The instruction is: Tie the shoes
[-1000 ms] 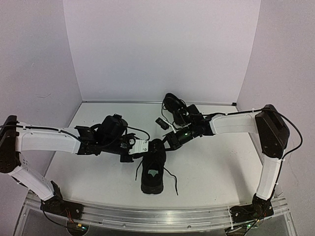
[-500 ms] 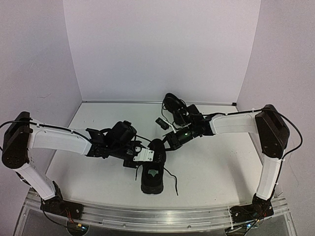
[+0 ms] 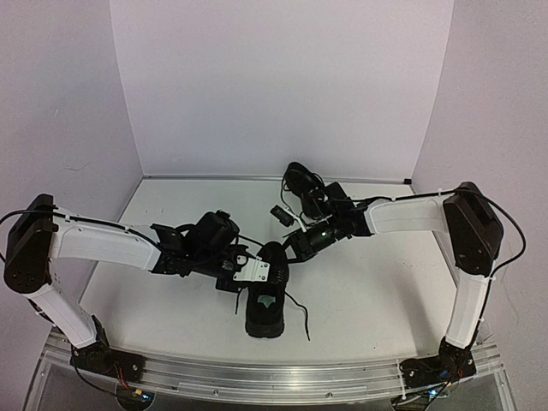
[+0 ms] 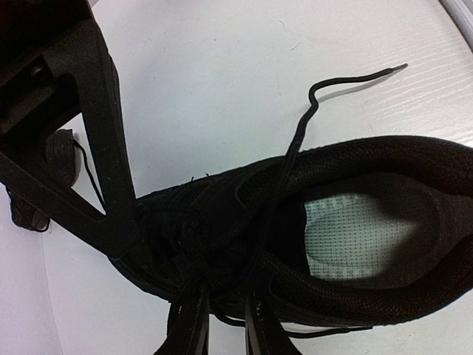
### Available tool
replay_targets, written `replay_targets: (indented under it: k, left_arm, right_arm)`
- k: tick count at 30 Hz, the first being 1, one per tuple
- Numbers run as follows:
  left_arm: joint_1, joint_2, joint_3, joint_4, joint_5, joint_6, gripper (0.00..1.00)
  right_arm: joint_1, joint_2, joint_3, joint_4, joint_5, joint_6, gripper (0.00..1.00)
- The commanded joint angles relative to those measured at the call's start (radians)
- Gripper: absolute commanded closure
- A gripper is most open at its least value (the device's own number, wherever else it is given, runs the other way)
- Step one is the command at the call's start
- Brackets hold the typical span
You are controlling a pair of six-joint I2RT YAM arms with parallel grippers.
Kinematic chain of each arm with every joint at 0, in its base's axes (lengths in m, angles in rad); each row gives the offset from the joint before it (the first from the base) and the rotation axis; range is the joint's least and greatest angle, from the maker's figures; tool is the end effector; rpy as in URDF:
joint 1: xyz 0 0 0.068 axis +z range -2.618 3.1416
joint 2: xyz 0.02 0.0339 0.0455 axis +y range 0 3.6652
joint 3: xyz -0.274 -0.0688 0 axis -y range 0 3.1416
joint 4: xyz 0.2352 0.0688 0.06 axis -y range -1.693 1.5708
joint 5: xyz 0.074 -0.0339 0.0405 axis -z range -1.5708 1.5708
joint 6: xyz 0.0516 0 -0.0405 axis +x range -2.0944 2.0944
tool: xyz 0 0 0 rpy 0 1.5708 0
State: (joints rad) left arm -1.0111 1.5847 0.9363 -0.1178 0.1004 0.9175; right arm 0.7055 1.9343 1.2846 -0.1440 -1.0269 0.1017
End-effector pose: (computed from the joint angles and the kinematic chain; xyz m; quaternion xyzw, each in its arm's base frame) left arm 0.1750 -0.2890 0.2063 0.7663 0.5077 -0.0644 0.3885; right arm 0.2847 0.3005 0.2033 -0.4174 0.7143 0.5476 0.1250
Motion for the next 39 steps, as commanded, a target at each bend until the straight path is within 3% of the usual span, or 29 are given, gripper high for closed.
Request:
replay_targets:
  k: [1, 10, 18, 28, 39]
  left_arm:
    - [-0.009, 0.006, 0.035, 0.062, -0.017, 0.010, 0.81]
    - [-0.009, 0.025, 0.048, 0.044, -0.024, 0.018, 0.86]
    - [-0.013, 0.017, 0.054, 0.060, -0.030, -0.015, 1.00]
    - [-0.017, -0.077, 0.026, 0.042, 0.002, -0.092, 1.00]
    - [-0.017, -0.019, 0.054, 0.075, -0.016, -0.154, 1.00]
  right_arm:
    - [0.002, 0.018, 0.028, 0.001, -0.019, 0.000, 1.00]
    - [0.002, 0.022, 0.030, 0.001, -0.018, 0.000, 1.00]
    - [0.002, 0.021, 0.032, 0.001, -0.018, 0.001, 1.00]
    - [0.002, 0.026, 0.036, 0.003, -0.016, 0.007, 1.00]
    - [0.002, 0.006, 0.034, 0.005, -0.014, 0.015, 1.00]
